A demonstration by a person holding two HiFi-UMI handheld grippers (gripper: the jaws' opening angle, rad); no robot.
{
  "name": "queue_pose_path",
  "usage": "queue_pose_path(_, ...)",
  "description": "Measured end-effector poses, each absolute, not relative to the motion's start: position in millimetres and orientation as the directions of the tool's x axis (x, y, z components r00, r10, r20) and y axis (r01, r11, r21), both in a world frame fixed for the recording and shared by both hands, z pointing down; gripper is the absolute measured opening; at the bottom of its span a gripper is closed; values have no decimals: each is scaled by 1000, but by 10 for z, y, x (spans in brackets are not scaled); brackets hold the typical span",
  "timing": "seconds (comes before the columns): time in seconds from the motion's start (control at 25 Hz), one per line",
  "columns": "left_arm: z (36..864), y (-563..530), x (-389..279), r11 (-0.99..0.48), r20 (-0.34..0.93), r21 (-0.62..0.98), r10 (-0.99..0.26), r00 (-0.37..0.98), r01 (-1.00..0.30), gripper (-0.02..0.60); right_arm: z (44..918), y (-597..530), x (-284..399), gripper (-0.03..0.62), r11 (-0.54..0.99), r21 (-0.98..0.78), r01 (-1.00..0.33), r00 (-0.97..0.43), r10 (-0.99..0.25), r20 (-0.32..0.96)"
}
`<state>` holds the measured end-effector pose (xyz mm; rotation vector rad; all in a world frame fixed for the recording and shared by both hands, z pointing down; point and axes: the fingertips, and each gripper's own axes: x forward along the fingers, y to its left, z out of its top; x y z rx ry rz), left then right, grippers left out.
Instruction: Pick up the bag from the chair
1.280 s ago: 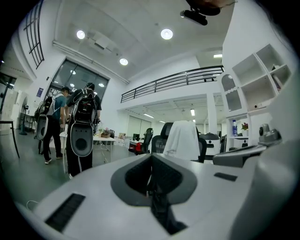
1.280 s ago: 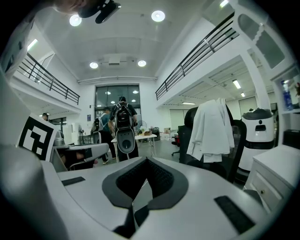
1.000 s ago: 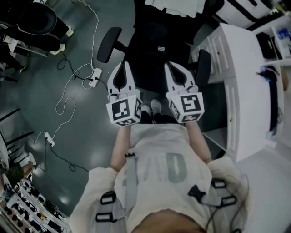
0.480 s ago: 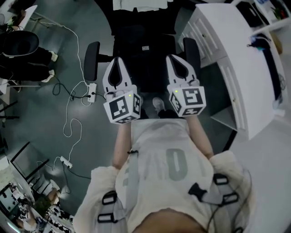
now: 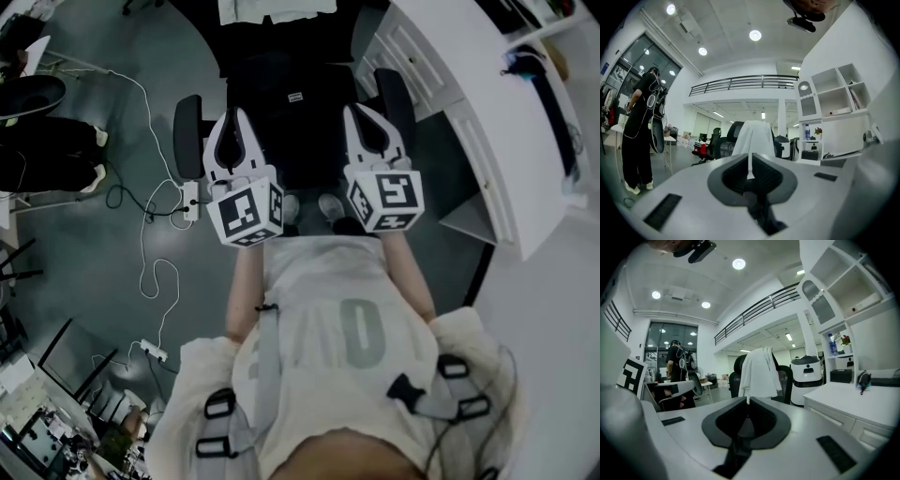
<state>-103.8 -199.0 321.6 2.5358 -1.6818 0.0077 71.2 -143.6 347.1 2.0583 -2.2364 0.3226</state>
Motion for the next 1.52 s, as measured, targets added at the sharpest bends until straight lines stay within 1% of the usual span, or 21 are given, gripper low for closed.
queue_pose_path(0.12, 3223, -2068, -1081, -404, 61, 74, -911, 409, -912, 11, 3437, -1502, 666, 9, 61, -101, -993, -80, -978, 192)
queue_pose_path(0.16, 3231, -2083, -1079, -415, 63, 76, -905, 420, -907, 33, 3437, -1517, 656, 11, 63, -103, -993, -82, -978, 191)
queue_pose_path(0.2, 3241, -2097, -1070, -428, 65, 80, -899, 434, -900, 74, 3445, -1533, 643, 49, 71, -111, -991, -92, -977, 192)
queue_pose_path(0.24, 3248, -2111, -1057, -441, 65, 88, -892, 447, -893, 96, 3461, -1550, 629, 145, 82, -126, -989, -106, -975, 196)
queue_pose_path(0.28, 3248, -2125, -1045, -452, 62, 96, -887, 458, -887, 128, 3478, -1568, 620, 186, 88, -145, -985, -117, -973, 201)
queue_pose_path(0.32, 3244, -2140, -1034, -460, 57, 104, -883, 467, -882, 172, 3491, -1584, 623, 223, 87, -161, -983, -120, -971, 207)
queue_pose_path(0.36, 3239, -2156, -1027, -465, 53, 110, -880, 472, -879, 202, 3499, -1598, 633, 233, 80, -166, -983, -115, -970, 214)
queue_pose_path(0.4, 3237, -2175, -1022, -467, 51, 114, -879, 475, -877, 213, 3500, -1611, 644, 241, 74, -160, -984, -108, -969, 221)
queue_pose_path(0.64, 3288, -2293, -1018, -464, 68, 116, -878, 473, -878, 221, 3502, -1690, 687, 242, 57, -134, -989, -87, -968, 236)
queue_pose_path(0.8, 3403, -2355, -1035, -449, 96, 151, -880, 466, -881, 221, 3580, -1737, 745, 241, 27, -129, -991, -59, -965, 255)
queue_pose_path(1.08, 3692, -2441, -1096, -414, 201, 164, -874, 441, -895, 221, 3780, -1844, 790, 242, 7, -125, -992, -47, -946, 321)
queue_pose_path(1.2, 3848, -2588, -1135, -407, 247, 159, -866, 436, -899, 235, 3863, -2019, 779, 265, 2, -148, -989, -53, -939, 341)
queue_pose_path(1.4, 4277, -2939, -1158, -391, 347, 148, -840, 418, -908, 250, 4115, -2408, 832, 281, -1, -153, -988, -59, -919, 391)
queue_pose_path(1.52, 4614, -3176, -1126, -395, 392, 102, -827, 402, -913, 252, 4431, -2658, 982, 281, -19, -126, -992, -36, -905, 423)
